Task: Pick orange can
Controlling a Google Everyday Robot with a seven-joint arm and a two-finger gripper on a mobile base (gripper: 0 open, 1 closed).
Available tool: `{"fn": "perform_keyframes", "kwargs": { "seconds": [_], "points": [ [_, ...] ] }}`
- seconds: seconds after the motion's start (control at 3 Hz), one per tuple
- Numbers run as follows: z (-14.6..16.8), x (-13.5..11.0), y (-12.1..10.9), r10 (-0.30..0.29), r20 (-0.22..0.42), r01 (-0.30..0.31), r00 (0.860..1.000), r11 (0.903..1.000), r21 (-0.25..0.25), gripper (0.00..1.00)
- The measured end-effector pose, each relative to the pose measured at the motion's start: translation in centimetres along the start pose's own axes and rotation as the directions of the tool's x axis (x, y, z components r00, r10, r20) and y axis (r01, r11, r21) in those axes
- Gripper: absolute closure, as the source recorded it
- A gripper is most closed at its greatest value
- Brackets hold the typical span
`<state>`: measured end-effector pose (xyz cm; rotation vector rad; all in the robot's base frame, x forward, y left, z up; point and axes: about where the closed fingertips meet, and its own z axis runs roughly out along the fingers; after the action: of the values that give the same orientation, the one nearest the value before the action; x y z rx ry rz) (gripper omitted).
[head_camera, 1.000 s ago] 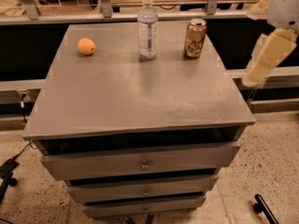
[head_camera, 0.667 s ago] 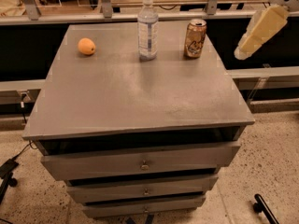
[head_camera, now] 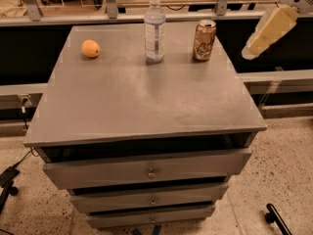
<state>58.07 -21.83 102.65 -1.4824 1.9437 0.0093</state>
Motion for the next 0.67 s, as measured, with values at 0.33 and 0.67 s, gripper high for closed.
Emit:
{"fn": "perform_keyframes", "kwargs": {
  "seconds": [0.33,0.67],
  "points": [
    [2.7,0.9,-4.4,0.145,0.146,-0.161,0.979,0.9809,0.109,0.0],
    [5.8,0.9,-9.5,0.22,0.301,-0.284,0.928,0.9404,0.187,0.0]
  ]
}}
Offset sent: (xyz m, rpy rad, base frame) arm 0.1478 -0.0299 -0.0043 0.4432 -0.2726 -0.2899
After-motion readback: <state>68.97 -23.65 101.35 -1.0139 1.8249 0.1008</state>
